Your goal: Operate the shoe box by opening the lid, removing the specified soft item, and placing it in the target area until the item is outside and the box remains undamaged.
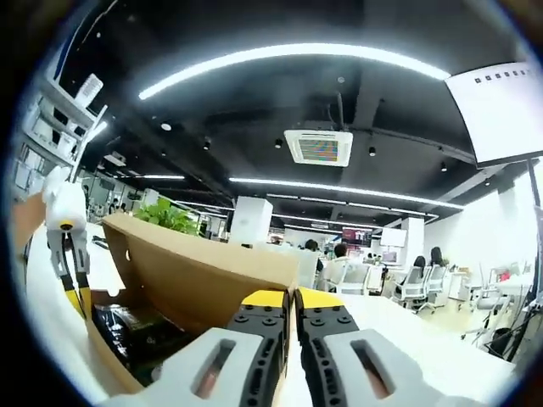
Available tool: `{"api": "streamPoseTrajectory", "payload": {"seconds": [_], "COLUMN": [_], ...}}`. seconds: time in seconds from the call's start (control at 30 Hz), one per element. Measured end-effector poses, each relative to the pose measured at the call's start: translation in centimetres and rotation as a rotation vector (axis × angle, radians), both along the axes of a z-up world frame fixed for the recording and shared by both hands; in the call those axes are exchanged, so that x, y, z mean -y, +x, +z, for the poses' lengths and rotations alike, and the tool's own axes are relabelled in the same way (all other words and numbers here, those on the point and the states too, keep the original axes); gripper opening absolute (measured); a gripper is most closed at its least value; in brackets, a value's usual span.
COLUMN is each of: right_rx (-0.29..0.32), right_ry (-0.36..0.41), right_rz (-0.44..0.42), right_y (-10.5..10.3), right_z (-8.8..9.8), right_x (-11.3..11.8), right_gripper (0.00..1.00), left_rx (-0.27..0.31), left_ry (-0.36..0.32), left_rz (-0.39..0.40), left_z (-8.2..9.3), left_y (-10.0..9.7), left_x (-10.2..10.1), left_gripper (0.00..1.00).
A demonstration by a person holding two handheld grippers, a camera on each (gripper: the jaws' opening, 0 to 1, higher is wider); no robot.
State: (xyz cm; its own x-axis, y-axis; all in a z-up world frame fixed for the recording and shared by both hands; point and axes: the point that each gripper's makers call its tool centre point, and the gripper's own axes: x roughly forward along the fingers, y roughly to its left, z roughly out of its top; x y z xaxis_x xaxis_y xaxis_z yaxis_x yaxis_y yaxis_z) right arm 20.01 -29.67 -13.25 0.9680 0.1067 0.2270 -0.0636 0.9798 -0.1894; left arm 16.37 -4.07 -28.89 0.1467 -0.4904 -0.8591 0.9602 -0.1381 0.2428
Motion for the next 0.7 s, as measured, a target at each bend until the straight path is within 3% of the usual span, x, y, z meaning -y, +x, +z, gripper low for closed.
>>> {"api": "streamPoseTrajectory", "payload": {"seconds": [0.13, 0.2, 0.33, 0.53, 0.7], "right_rx": [-0.036, -0.096, -0.135, -0.133, -0.216], "right_ry": [-0.034, -0.077, -0.084, -0.022, -0.063], "right_rz": [0.005, 0.019, 0.020, 0.028, 0.078], "right_y": [0.6, 1.1, 1.4, 2.0, 3.5], "right_z": [0.5, 0.4, 0.7, 0.9, 1.5], "right_x": [0.2, 0.1, 0.1, 0.3, 0.3], "right_gripper": [0.01, 0.02, 0.02, 0.01, 0.02], "left_rx": [0.021, 0.021, 0.017, 0.032, 0.033], "left_ry": [-0.003, -0.002, -0.003, -0.016, -0.017], "left_rz": [-0.010, -0.006, 0.000, -0.019, -0.020], "left_z": [0.0, 0.0, 0.0, 0.0, 0.1], "left_y": [-0.1, 0.0, 0.0, 0.0, 0.0], "left_x": [0.0, 0.0, 0.0, 0.0, 0.0], "left_gripper": [0.03, 0.03, 0.03, 0.03, 0.03]}}
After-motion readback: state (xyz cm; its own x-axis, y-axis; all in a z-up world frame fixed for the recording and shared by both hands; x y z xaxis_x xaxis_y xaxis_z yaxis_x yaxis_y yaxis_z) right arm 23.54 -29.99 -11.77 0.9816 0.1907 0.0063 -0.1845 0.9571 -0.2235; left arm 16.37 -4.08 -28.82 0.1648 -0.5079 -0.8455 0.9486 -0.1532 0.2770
